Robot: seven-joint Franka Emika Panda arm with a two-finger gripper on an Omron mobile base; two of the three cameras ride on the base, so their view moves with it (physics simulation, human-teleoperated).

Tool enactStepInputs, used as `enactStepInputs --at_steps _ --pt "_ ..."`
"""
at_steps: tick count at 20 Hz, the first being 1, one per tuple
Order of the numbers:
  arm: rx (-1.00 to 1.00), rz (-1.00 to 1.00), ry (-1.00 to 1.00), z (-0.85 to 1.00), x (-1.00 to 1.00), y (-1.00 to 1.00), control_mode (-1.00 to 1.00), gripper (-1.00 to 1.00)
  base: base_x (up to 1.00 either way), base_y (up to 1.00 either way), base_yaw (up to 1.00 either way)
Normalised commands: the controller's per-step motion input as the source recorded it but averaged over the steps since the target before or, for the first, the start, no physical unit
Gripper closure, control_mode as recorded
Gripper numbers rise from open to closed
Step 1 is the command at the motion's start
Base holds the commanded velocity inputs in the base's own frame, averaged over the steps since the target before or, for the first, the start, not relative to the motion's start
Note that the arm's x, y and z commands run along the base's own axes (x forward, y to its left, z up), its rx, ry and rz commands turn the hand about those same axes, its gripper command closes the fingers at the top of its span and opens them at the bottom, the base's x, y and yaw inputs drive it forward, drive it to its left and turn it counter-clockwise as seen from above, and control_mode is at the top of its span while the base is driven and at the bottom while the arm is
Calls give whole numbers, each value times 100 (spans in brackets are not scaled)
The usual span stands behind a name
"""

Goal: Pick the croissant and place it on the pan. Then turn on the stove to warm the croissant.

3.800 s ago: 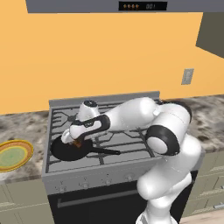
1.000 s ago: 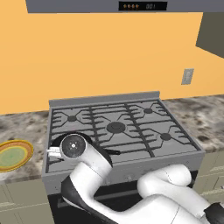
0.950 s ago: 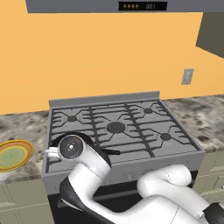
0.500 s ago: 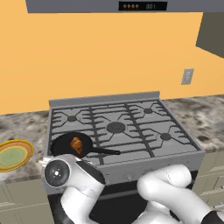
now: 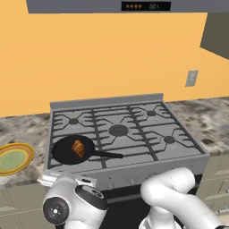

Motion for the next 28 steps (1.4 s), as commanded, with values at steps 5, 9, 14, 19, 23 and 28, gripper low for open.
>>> enactStepInputs --at_steps 5,9,14,19,23,28 --pt "0 0 -9 -17 -2 0 -100 -100 0 0 0" --pt "0 0 -2 -26 0 0 -100 -100 0 0 0" --pt "0 0 -3 -28 0 0 -100 -100 0 0 0" --pt "0 0 -9 -26 0 0 -100 -100 0 0 0" --pt "0 0 -12 -22 0 0 -100 -100 0 0 0" --pt "0 0 -11 -22 0 0 -100 -100 0 0 0"
